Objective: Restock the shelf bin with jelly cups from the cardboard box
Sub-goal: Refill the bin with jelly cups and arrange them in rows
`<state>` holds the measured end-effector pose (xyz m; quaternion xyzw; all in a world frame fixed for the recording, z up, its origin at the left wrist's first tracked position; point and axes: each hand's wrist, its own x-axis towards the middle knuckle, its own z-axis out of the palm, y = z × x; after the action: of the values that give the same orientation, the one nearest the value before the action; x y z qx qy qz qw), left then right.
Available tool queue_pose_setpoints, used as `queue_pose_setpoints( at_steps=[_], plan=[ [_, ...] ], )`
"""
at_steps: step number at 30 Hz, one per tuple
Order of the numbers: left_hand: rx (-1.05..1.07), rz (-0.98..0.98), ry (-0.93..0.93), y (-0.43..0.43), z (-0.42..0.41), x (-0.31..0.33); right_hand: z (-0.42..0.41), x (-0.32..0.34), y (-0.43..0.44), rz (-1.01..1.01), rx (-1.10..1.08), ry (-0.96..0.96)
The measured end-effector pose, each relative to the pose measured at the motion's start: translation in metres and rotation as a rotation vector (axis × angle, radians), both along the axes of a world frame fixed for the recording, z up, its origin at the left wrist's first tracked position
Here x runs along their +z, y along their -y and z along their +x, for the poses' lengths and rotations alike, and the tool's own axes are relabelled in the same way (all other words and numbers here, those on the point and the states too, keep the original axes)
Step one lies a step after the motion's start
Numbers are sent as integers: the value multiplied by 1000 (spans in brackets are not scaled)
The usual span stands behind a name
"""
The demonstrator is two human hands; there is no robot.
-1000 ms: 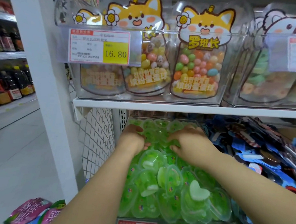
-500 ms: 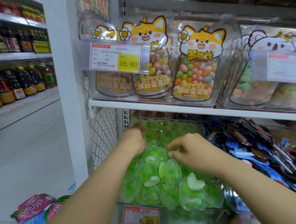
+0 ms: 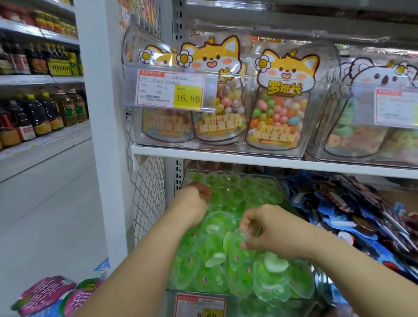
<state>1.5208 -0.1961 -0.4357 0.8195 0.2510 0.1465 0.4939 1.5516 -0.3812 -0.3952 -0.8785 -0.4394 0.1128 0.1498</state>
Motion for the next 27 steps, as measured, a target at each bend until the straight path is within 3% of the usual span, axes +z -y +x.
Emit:
queue_pose_setpoints(
  at_steps=[8, 13, 18, 22, 27],
  plan=[
    [-40, 37, 11, -3, 3, -3, 21, 2, 6, 86, 85, -155],
    [-21, -50, 35, -4, 1, 2, 25, 12, 5, 448, -52, -477],
    [3, -249, 71, 2, -1, 9, 32, 5, -35, 549, -385, -295],
    [10, -271, 93, 3, -2, 10, 30, 5, -59, 606, -388, -308],
    [27, -262, 108, 4, -3, 9, 34, -1, -62, 433, -318, -172]
  ],
)
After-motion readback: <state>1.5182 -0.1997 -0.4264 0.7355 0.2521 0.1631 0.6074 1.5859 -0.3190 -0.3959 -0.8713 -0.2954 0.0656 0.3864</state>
